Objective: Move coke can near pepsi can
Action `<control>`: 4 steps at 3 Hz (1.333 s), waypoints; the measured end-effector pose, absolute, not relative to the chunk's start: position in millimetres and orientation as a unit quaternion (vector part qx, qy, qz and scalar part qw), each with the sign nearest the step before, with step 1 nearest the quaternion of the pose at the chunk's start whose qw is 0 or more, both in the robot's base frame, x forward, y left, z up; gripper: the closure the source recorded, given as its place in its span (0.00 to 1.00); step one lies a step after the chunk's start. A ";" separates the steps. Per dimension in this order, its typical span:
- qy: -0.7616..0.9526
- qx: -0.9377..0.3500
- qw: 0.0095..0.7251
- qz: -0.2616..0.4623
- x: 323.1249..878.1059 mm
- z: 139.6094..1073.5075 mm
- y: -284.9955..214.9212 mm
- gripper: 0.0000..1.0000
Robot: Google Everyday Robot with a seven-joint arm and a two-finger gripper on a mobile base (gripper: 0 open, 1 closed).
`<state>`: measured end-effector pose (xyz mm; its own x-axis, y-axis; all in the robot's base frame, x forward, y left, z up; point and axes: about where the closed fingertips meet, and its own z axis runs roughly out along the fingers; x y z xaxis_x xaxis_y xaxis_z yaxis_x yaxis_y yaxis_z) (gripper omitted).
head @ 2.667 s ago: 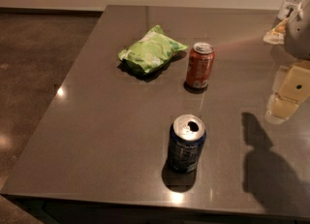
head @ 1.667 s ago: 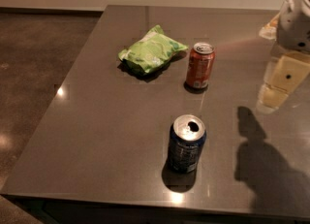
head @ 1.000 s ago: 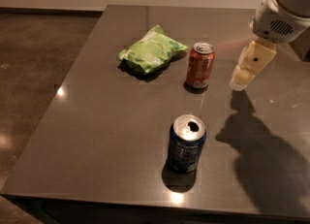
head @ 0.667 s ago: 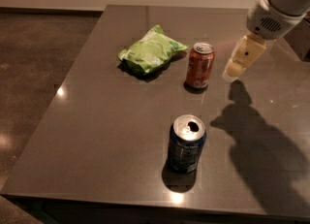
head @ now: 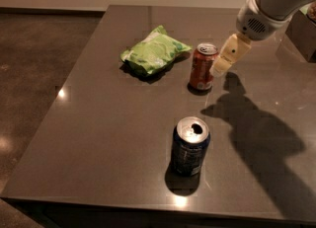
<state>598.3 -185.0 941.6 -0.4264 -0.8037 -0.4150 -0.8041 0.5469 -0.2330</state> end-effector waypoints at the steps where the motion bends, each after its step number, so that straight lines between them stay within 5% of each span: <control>1: 0.842 -0.475 0.254 0.024 607.7 933.7 -171.0 0.00; 3: 0.831 -0.490 0.253 0.070 616.2 919.1 -139.4 0.00; 4: 0.826 -0.500 0.246 0.089 618.1 916.7 -130.1 0.14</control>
Offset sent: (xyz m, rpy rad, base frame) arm 0.0197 0.0507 -0.0222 0.1438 0.0436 0.0738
